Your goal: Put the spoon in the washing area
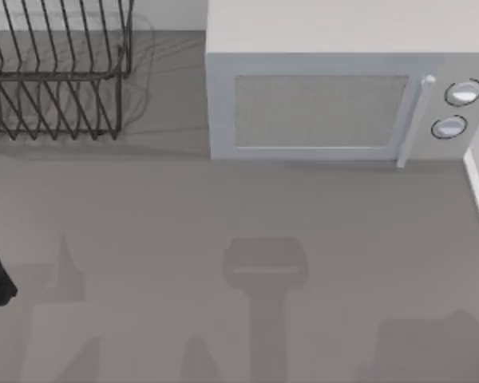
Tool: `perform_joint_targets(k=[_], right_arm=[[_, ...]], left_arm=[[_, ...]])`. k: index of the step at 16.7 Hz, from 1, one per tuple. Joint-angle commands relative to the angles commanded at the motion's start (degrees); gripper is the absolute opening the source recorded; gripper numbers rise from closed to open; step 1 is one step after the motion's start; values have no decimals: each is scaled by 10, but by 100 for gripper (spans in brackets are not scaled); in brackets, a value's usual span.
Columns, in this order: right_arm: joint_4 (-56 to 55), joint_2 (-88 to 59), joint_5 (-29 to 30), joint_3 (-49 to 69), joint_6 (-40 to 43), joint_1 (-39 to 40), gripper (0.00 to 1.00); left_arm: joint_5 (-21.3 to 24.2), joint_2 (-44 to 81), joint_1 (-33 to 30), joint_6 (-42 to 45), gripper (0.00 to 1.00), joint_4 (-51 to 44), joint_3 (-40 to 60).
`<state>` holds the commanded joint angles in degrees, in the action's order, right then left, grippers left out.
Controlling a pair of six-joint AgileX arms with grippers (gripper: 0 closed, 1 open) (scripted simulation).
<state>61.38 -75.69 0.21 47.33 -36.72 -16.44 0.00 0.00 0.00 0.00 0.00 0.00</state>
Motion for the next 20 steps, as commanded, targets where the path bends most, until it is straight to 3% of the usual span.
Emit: perform_joint_targets(k=[7, 15, 20], right_arm=[[-22, -9, 0, -15, -1, 1, 100], [-248, -114, 0, -132, -3, 1, 100], [-282, -131, 0, -151, -4, 2, 100]], left_arm=[[0, 0, 0, 0, 100, 0, 0], [0, 0, 0, 0, 100, 0, 0], [0, 0, 0, 0, 100, 0, 0]])
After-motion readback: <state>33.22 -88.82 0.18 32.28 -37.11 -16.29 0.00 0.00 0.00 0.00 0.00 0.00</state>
